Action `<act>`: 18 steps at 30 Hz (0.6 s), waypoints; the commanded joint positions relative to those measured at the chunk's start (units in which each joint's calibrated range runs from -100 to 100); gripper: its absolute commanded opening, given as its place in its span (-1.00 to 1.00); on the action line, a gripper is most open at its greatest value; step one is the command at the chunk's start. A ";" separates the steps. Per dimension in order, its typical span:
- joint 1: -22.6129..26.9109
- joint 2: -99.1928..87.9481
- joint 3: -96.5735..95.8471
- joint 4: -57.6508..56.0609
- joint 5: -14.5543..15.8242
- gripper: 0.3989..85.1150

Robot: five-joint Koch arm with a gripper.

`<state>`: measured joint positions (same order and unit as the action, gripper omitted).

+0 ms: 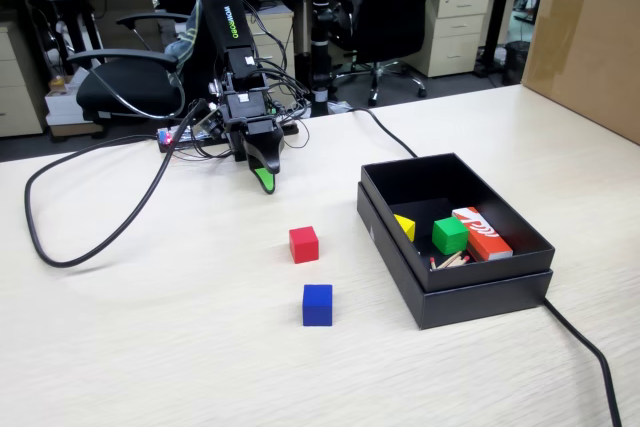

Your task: Put the red cube on top of the blue cube

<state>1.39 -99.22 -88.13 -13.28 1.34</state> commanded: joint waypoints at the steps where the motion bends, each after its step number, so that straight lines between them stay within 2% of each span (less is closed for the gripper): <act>1: 0.00 0.26 -2.98 -1.45 -0.10 0.17; 18: -0.15 0.14 -3.07 -1.45 0.00 0.16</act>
<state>1.29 -99.22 -88.13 -13.28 1.34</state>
